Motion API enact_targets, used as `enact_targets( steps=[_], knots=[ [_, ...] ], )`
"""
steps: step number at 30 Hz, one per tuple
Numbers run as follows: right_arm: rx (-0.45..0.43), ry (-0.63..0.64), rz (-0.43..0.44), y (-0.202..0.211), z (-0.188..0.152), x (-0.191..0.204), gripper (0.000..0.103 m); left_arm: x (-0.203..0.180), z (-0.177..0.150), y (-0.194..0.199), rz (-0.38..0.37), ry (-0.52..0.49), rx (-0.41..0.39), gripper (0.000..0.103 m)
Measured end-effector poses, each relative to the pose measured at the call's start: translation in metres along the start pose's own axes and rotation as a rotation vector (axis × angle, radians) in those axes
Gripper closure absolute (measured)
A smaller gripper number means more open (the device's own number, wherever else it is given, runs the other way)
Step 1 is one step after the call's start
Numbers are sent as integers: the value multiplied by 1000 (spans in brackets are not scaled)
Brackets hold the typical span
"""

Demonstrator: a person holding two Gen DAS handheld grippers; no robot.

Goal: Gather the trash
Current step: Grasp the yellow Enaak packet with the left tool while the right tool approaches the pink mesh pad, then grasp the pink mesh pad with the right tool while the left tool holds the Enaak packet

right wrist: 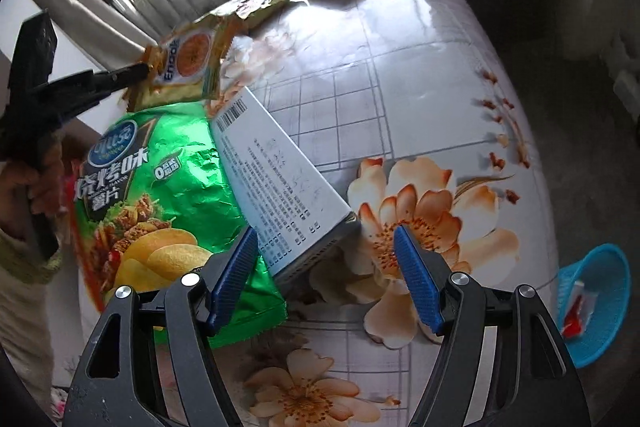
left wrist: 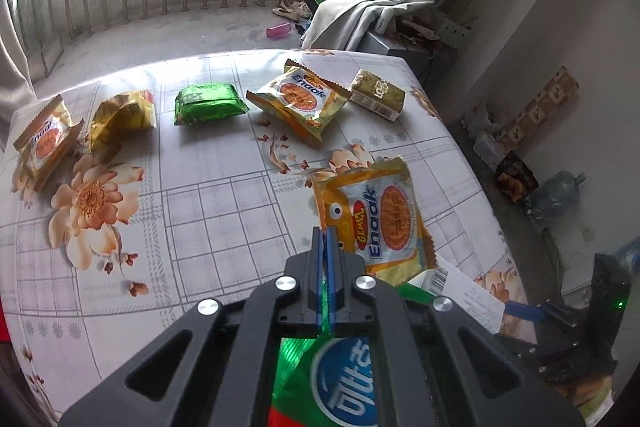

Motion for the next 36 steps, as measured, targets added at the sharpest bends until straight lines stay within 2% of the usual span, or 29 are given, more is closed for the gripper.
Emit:
enact_targets(
  steps=[4, 7, 10, 14, 16, 19, 23, 27, 30, 36],
  knots=[
    [8, 24, -1, 5, -1, 2, 35, 4, -3, 1, -16, 31, 3, 102],
    [-2, 91, -47, 13, 0, 6, 34, 7, -4, 1, -22, 47, 6, 102],
    [-48, 78, -125, 29, 6, 1, 34, 11, -3, 4, -36, 70, -3, 102],
    [-174, 115, -42, 70, 2, 29, 34, 12, -2, 13, -64, 101, -21, 102],
    [-197, 135, -17, 79, -11, 41, 35, 12, 0, 22, -86, 114, -42, 102],
    [-169, 98, 73, 79, -41, 59, 35, 9, 2, 51, -161, 150, -100, 102],
    [-103, 11, 180, 63, -77, 76, 35, 10, -10, 100, -248, 189, -186, 102],
    [-90, -45, 235, 53, -92, 85, 36, 28, -45, 155, -292, 247, -288, 102],
    [-83, -88, 287, 43, -94, 89, 39, 51, -86, 178, -303, 342, -304, 102],
    [-83, -211, 411, 27, -89, 87, 44, 93, -177, 202, -204, 478, -328, 102]
  ],
)
Point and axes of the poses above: each gripper's, at about its wrist camera, not at the fingertips, and y roughly against the way its jaws point, x to its left, z to its top, the point moved 9 cm from there along -y, roughly the way its jaws point, and after that the axes turned 15 degrees about y, right-handed, at the moved point
